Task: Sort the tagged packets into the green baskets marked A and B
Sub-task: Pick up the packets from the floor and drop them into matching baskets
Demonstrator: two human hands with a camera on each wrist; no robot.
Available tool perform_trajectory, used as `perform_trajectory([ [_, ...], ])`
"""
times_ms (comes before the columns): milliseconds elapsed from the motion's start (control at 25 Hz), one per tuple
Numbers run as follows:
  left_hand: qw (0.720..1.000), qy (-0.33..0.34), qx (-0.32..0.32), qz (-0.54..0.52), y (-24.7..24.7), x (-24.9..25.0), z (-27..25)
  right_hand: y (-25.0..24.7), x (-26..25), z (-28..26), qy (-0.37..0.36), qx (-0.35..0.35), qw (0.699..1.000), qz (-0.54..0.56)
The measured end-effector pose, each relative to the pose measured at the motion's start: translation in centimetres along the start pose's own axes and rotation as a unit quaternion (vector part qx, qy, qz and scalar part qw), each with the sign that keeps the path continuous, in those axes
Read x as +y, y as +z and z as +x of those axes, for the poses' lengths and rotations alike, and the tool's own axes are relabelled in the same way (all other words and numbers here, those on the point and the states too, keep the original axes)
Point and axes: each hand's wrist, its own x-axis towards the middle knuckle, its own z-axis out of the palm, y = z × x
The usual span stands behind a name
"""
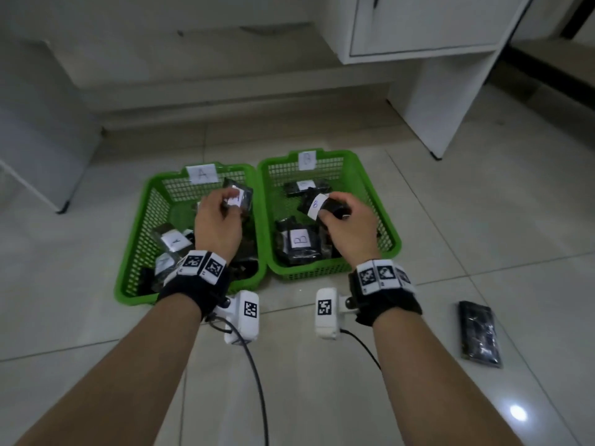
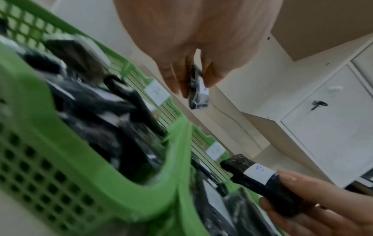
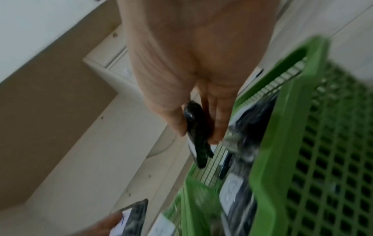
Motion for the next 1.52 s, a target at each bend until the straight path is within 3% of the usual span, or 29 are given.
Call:
perform_trajectory([
  [120,0.983,-0.036,-0.016,0.181,-2.4,-2.3,0.8,4.4,-1.0,0.5,-0.057,-0.023,0.987,-0.147],
  [160,0.966,-0.039,-0.035,0.254,-2.7,-3.1,0.9,5.7,-1.0,0.7,-0.074,-0.049,0.964,-0.251],
  [240,0.932,-0.061,-0.105,0.342,-3.0,-4.7,1.1,6.8,-0.4,0.9,-0.083,-0.103,0.883,-0.45],
  [280,0.917,-0.081,-0.143,0.364,-2.9,-5.3,1.2,6.9,0.3,1.1,-0.085,-0.115,0.856,-0.496],
  [320,0.903,-0.098,-0.17,0.383,-2.7,-5.8,1.2,6.5,0.8,0.9,-0.091,-0.111,0.848,-0.51],
  [400,0.893,-0.097,-0.167,0.407,-1.9,-5.4,1.2,4.9,1.4,0.2,-0.104,-0.056,0.876,-0.467],
  [440,0.903,-0.067,-0.146,0.399,-1.2,-4.3,1.0,3.5,2.0,-0.5,-0.101,-0.009,0.899,-0.427],
  [480,0.918,-0.018,-0.121,0.377,-0.1,-2.9,0.8,1.8,2.4,-1.5,-0.092,0.051,0.917,-0.384],
  [560,0.942,0.102,-0.09,0.307,2.7,0.6,-0.1,-1.9,4.3,-3.5,-0.071,0.172,0.927,-0.324],
  [640,0.939,0.197,-0.11,0.258,5.9,4.5,-1.7,-5.9,6.9,-5.7,0.007,0.251,0.913,-0.322],
  [680,0.932,0.234,-0.135,0.241,7.6,6.4,-2.9,-8.2,8.5,-6.8,0.08,0.271,0.899,-0.336],
  [760,0.915,0.271,-0.197,0.224,10.5,8.9,-5.6,-12.3,11.4,-9.2,0.264,0.27,0.855,-0.356],
  [840,0.9,0.258,-0.266,0.228,12.8,9.5,-7.6,-15.2,13.5,-11.4,0.375,0.225,0.827,-0.353],
  [920,0.897,0.226,-0.31,0.221,14.0,8.9,-8.7,-16.3,14.3,-12.3,0.347,0.208,0.855,-0.324],
  [1000,0.908,0.192,-0.329,0.174,14.3,8.2,-9.0,-16.1,12.6,-11.7,0.258,0.275,0.92,-0.109],
  [1080,0.931,0.145,-0.324,0.088,13.9,8.0,-8.5,-15.3,8.9,-9.8,0.205,0.28,0.922,0.169],
  [1160,0.942,0.059,-0.324,-0.058,13.0,8.3,-7.2,-13.7,5.3,-7.2,0.187,0.182,0.917,0.303],
  [1240,0.911,-0.051,-0.338,-0.232,11.4,9.0,-5.4,-11.2,2.5,-4.6,0.173,0.084,0.932,0.307],
  [1320,0.885,-0.102,-0.319,-0.322,9.9,8.6,-3.7,-8.0,1.0,-2.8,0.172,0.048,0.95,0.255],
  [1400,0.904,-0.097,-0.261,-0.325,8.8,7.3,-2.2,-4.6,-0.1,-2.1,0.175,0.051,0.962,0.203],
  [1520,0.919,-0.147,-0.173,-0.322,7.5,3.9,0.5,-0.1,-1.6,-1.7,0.153,0.057,0.974,0.155],
])
